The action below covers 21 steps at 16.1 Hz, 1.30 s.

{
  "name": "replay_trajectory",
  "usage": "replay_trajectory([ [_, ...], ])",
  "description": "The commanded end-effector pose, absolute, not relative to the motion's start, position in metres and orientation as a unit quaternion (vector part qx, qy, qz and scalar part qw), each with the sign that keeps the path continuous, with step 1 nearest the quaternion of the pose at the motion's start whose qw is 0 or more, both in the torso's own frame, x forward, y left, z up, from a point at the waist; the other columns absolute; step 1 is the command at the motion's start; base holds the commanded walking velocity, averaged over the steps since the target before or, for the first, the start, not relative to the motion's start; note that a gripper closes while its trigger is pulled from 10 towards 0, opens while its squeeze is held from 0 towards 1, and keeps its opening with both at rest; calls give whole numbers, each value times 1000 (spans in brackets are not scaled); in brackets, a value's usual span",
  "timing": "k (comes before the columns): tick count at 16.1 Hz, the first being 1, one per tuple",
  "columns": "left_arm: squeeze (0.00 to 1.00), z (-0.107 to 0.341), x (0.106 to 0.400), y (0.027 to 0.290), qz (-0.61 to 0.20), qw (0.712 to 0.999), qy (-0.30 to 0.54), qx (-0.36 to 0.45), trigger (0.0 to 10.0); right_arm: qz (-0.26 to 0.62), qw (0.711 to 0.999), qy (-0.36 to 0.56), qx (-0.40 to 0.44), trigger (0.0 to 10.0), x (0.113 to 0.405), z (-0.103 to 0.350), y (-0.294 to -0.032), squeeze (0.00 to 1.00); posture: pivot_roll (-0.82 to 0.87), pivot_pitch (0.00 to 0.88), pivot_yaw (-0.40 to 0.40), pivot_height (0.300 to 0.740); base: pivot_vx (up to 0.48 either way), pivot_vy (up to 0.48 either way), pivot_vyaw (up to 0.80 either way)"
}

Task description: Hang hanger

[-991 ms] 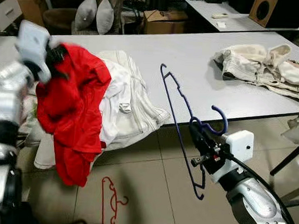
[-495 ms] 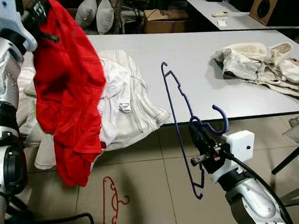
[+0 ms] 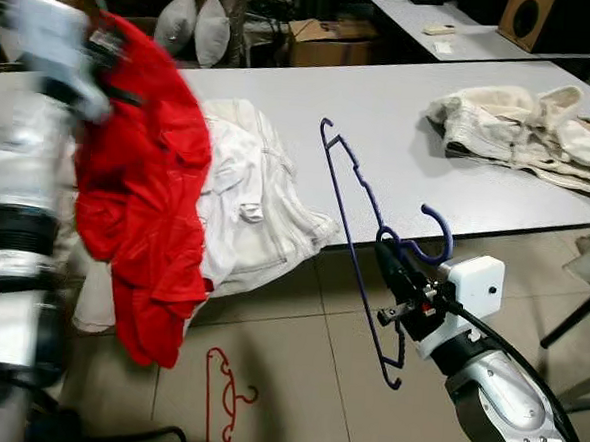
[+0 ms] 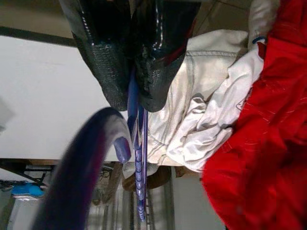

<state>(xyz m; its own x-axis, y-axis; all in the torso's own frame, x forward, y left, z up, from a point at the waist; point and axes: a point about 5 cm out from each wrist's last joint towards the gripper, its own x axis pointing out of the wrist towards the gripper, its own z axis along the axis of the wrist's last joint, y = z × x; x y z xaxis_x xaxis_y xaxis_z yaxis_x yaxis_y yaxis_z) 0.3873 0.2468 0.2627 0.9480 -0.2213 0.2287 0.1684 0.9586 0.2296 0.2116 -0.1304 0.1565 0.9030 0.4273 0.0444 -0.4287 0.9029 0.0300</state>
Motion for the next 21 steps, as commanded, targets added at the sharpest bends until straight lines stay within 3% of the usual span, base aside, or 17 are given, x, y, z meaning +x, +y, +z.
replay_trajectory([
  [1, 0, 260, 394, 228, -123, 980, -109, 111, 0, 215, 976, -29, 15, 10000, 213, 160, -132, 0, -14, 0, 67, 740, 0, 0, 0],
  [3, 0, 233, 401, 192, -189, 973, -48, 123, 0, 215, 976, -30, 14, 10000, 214, 160, -131, 0, -20, 0, 71, 740, 0, 0, 0],
  [4, 0, 222, 400, 179, -211, 966, -30, 146, 2471, 215, 976, -30, 13, 10000, 213, 161, -132, 0, -26, 0, 75, 740, 0, 0, 0],
  [5, 0, 218, 401, 176, -213, 965, -25, 151, 2471, 215, 976, -30, 13, 10000, 213, 161, -132, 0, -26, 0, 75, 740, 0, 0, 0],
  [6, 184, 218, 400, 168, -233, 963, -25, 136, 10000, 212, 977, -30, 12, 10000, 212, 161, -133, 0, -31, 0, 81, 740, 0, 0, 0],
  [7, 1000, 222, 400, 168, -243, 962, -30, 123, 10000, 209, 977, -30, 12, 10000, 211, 161, -135, 0, -30, 0, 82, 740, 0, 0, 0],
  [12, 1000, 219, 392, 196, -309, 938, 64, 140, 10000, 211, 977, -29, 14, 10000, 210, 159, -132, 0, -27, 0, 77, 740, 0, 0, 0],
  [13, 0, 219, 383, 216, -333, 927, 98, 143, 10000, 212, 977, -29, 14, 10000, 211, 160, -131, 0, -24, 0, 69, 740, 0, 0, 0],
  [16, 0, 222, 372, 234, -350, 919, 104, 150, 10000, 215, 976, -28, 14, 10000, 212, 160, -132, 0, -13, 0, 64, 740, 0, 0, 0],
  [17, 0, 234, 371, 259, -279, 942, 69, 171, 10000, 217, 976, -27, 13, 10000, 213, 160, -134, 0, -2, 0, 57, 740, 0, 0, 0],
  [20, 0, 233, 367, 266, -267, 942, 77, 187, 10000, 217, 976, -27, 13, 10000, 213, 159, -135, 0, 2, 0, 56, 740, 0, 0, 0],
  [21, 1000, 214, 361, 265, -266, 943, 125, 153, 10000, 221, 975, -24, 16, 10000, 213, 158, -132, 0, 6, 0, 54, 740, 0, 0, 0],
])
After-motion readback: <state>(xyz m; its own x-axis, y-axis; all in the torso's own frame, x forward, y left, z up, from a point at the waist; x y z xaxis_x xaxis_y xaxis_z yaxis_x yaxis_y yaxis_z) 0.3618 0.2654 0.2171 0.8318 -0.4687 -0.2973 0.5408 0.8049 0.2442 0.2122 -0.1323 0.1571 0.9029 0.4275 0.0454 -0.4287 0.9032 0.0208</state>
